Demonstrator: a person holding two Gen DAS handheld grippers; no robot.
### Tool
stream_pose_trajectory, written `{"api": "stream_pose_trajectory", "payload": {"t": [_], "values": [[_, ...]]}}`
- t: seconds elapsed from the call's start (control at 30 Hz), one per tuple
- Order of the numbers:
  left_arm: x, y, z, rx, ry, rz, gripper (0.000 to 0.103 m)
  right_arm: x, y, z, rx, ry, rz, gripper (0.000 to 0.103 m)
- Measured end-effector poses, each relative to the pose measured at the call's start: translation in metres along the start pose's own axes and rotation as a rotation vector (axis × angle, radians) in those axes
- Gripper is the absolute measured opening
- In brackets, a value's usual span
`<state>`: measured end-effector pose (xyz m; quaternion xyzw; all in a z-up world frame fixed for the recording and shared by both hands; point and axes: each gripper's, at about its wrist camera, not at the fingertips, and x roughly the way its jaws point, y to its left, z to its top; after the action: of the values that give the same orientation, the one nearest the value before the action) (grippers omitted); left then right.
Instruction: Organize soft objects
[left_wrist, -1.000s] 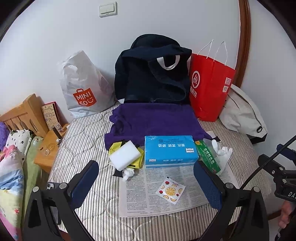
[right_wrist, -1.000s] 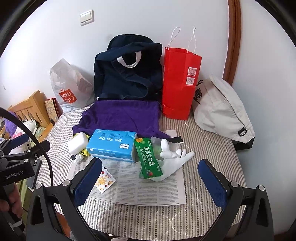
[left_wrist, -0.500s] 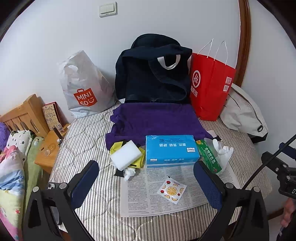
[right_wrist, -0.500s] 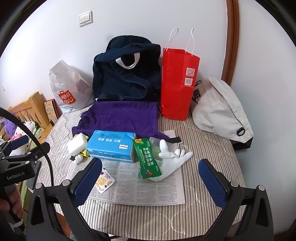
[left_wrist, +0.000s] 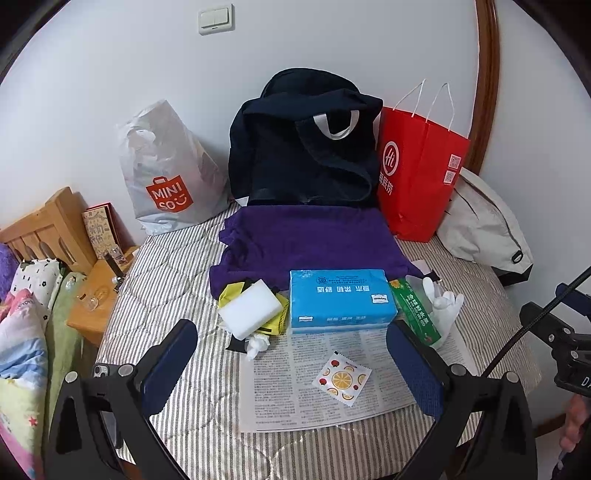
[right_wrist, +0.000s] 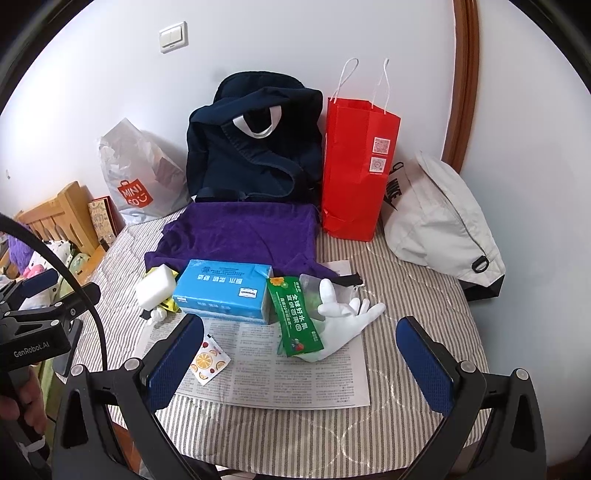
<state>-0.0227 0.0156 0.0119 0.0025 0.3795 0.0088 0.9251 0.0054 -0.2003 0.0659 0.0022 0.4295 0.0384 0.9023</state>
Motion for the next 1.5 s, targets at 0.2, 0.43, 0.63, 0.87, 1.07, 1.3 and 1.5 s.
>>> {"api": "stream_pose_trajectory", "payload": {"t": [0.2, 0.43, 0.63, 0.87, 1.07, 1.3, 1.5], "values": [[0.000, 0.001, 0.001, -0.003, 0.000, -0.002, 0.103, 0.000, 0.001, 0.000, -0.001, 0.001, 0.001, 0.102], [0.000, 0.001, 0.001, -0.002, -0.001, -0.003, 0.103, -0.001, 0.003, 0.000, -0.003, 0.000, 0.002, 0.102], [0.000, 0.001, 0.002, -0.004, -0.006, -0.009, 0.103, -0.001, 0.003, 0.000, 0.000, 0.001, 0.003, 0.102], [0.005, -0.004, 0.004, 0.016, -0.008, -0.010, 0.103, 0.005, 0.001, 0.000, 0.002, 0.008, 0.007, 0.102], [0.016, -0.007, -0.001, 0.031, 0.005, -0.030, 0.103, 0.016, -0.002, -0.003, 0.000, 0.017, 0.012, 0.102], [0.039, 0.002, -0.004, 0.008, 0.048, -0.020, 0.103, 0.040, -0.011, -0.011, -0.009, 0.037, 0.019, 0.102], [0.055, 0.013, -0.008, -0.017, 0.076, -0.013, 0.103, 0.075, -0.025, -0.022, 0.003, 0.099, 0.008, 0.102]]}}
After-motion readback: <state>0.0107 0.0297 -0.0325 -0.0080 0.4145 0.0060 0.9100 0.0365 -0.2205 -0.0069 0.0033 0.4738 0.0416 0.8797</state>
